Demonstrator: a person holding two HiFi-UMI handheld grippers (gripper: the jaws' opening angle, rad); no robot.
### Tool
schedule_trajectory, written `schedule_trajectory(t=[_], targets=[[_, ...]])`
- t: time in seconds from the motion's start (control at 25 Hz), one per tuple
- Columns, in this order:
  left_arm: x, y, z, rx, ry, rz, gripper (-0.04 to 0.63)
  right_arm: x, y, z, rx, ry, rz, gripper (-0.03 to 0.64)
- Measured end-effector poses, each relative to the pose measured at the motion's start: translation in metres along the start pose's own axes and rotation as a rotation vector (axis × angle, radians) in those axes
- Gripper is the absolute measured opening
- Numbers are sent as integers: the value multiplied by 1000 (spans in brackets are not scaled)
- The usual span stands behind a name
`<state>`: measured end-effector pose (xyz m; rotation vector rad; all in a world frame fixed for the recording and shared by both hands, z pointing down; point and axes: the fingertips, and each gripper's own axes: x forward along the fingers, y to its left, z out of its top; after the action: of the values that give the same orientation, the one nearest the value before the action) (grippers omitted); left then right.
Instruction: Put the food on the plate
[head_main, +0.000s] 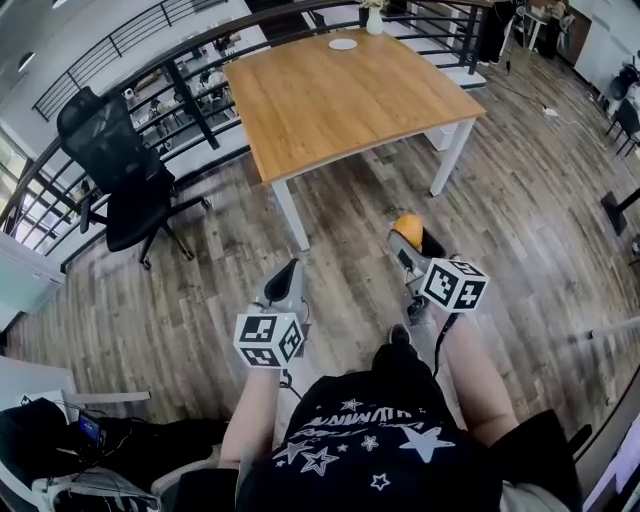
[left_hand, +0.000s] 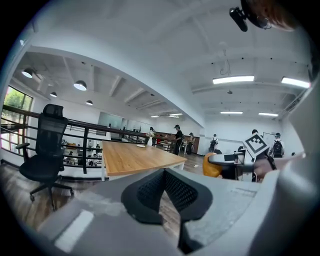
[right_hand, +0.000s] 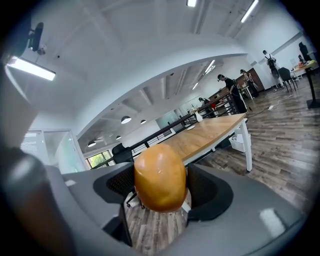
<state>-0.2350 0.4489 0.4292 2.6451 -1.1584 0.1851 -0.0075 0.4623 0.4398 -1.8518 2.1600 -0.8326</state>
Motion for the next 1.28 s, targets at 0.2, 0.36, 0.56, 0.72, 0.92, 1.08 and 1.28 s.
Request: schedule_trajectory(t=[0.2,0.36,0.56,0.72,0.92,1.08,1.28], targets=[[3,9,-10,-22,16,5,2,4,-5,-5,-11,3,-22,334],[17,18,-18,-39,30,22,2,21,-23,-4,25,1,-37,334],[40,36,-21,-40,49,41,2,61,-35,-3,34,29,-24,334],[67,53,-12,-45,55,55,2,98,-40,11,32,42,0,334],[116,64,1,-40,72,72,2,144,-58,39,30,63,56,334],[160,71,16,-47,76,97,2,180,-81,67,33,79,76,334],[215,72,31,-51,71,122,2,220,-115,99,39,90,97,334]])
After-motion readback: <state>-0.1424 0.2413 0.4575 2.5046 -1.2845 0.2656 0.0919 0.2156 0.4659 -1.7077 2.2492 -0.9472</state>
